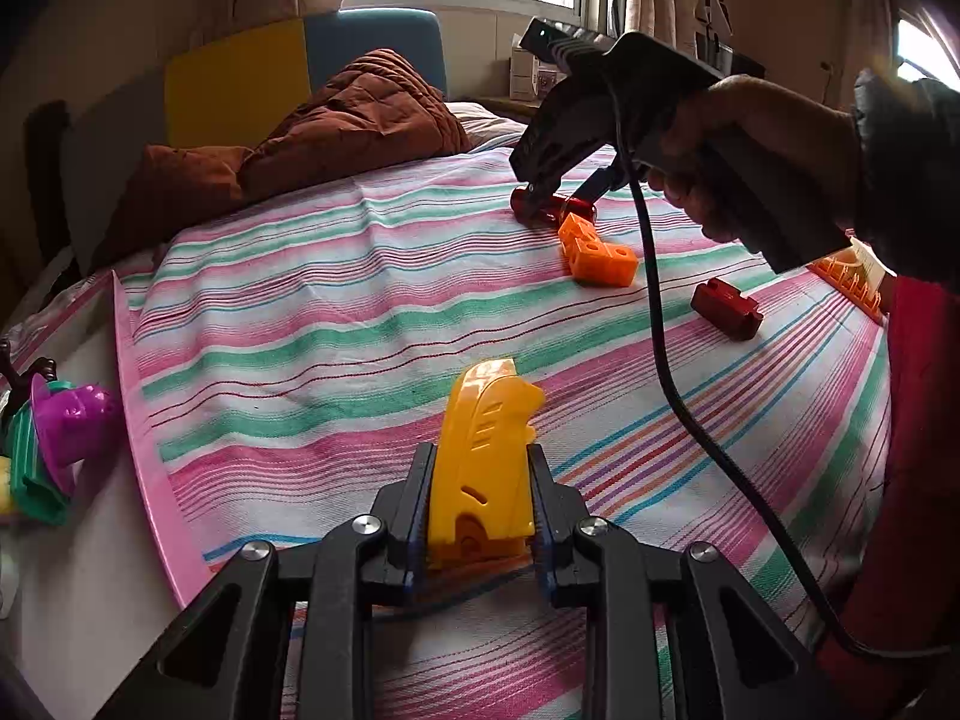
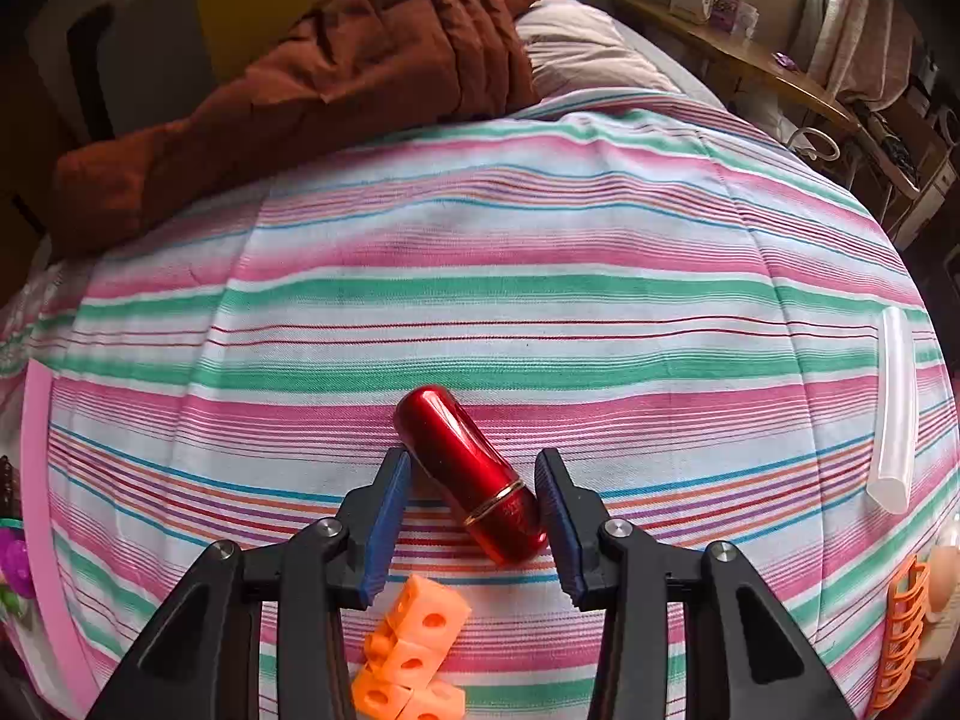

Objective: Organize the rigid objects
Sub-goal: 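Grasp the red cylinder with the right gripper while the left gripper holds the yellow gun piece, then carry the yellow gun piece toward the tray with the left gripper while the right gripper holds the red cylinder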

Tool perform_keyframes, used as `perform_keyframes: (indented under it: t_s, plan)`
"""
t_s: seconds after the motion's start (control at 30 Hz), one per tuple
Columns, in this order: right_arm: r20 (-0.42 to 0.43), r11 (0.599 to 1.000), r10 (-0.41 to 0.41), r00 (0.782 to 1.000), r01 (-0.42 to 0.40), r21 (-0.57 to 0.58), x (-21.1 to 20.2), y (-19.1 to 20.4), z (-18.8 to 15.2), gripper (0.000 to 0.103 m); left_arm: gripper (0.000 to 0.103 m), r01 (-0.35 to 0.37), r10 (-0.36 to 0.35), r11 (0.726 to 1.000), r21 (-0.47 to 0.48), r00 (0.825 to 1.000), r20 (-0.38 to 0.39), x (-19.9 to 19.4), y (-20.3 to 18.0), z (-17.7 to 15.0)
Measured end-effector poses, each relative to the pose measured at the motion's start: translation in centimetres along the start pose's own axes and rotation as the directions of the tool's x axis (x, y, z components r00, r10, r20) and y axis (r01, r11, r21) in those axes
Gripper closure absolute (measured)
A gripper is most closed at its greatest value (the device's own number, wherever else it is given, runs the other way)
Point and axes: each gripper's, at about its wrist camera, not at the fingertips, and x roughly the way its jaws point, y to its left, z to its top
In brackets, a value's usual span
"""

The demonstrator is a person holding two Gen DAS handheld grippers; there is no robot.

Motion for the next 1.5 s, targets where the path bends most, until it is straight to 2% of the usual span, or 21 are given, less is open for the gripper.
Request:
perform_keyframes:
  t_s: [0.07, 0.1, 0.33, 0.43, 0.5, 0.57, 0.7, 0.77, 0.87, 1.0, 1.27, 1.5]
  plan:
    - [-0.014, 0.999, -0.011, 1.000, 0.010, -0.036, 0.9, 0.3, -0.2, 0.067, 0.075, 0.003, -0.003, 1.000, -0.003, 1.000, 0.001, 0.0, 0.0, 0.0]
    - [0.016, 0.998, -0.019, 1.000, 0.020, -0.059, 0.8, 0.6, -0.3, 0.077, 0.075, 0.003, -0.003, 1.000, -0.002, 1.000, 0.001, 0.1, 0.0, 0.0]
    - [0.029, 0.985, -0.104, 0.994, 0.107, -0.137, 0.8, 3.1, 0.1, 0.078, 0.075, -0.011, 0.011, 1.000, 0.008, 1.000, 0.007, 0.0, -0.2, -0.1]
    - [0.031, 0.980, -0.011, 0.999, 0.017, -0.200, 0.4, 6.3, 0.1, 0.078, 0.075, -0.007, 0.007, 1.000, 0.005, 1.000, 0.005, 0.0, -0.1, -0.1]
    - [-0.022, 0.959, 0.052, 0.998, -0.056, -0.277, 0.7, 9.0, -0.9, 0.078, 0.075, -0.005, 0.005, 1.000, 0.003, 1.000, 0.005, 0.0, -0.1, -0.1]
    - [-0.007, 0.938, 0.024, 1.000, -0.025, -0.346, 0.3, 10.7, -2.2, 0.078, 0.075, -0.004, 0.004, 1.000, 0.001, 1.000, 0.005, 0.0, -0.1, -0.1]
    - [-0.089, 0.944, 0.088, 0.992, -0.111, -0.311, -0.6, 9.7, -3.9, 0.077, 0.075, 0.007, -0.007, 1.000, -0.010, 1.000, 0.003, -0.1, 0.2, 0.0]
    - [-0.104, 0.935, 0.094, 0.990, -0.123, -0.334, -1.3, 9.4, -5.6, 0.077, 0.075, 0.012, -0.012, 1.000, -0.015, 1.000, 0.002, 0.0, 0.3, 0.0]
    - [-0.070, 0.926, 0.100, 0.993, -0.118, -0.358, -2.3, 9.2, -8.0, 0.077, 0.075, 0.008, -0.008, 1.000, -0.014, 1.000, -0.002, 0.0, 0.2, 0.1]
    - [0.020, 0.930, 0.131, 0.991, -0.116, -0.350, -2.6, 8.6, -9.3, 0.077, 0.075, -0.014, 0.014, 1.000, -0.003, 1.000, -0.017, 0.0, -0.1, 0.4]
    - [0.049, 0.919, 0.148, 0.988, -0.120, -0.375, -2.5, 8.4, -9.7, 0.077, 0.076, -0.023, 0.019, 0.998, -0.056, 0.997, -0.075, -0.7, -0.2, 1.0]
    - [0.060, 0.914, 0.150, 0.987, -0.115, -0.388, -2.5, 8.9, -9.9, 0.077, 0.076, -0.021, 0.020, 0.999, -0.049, 1.000, -0.022, -3.9, -1.1, 1.9]
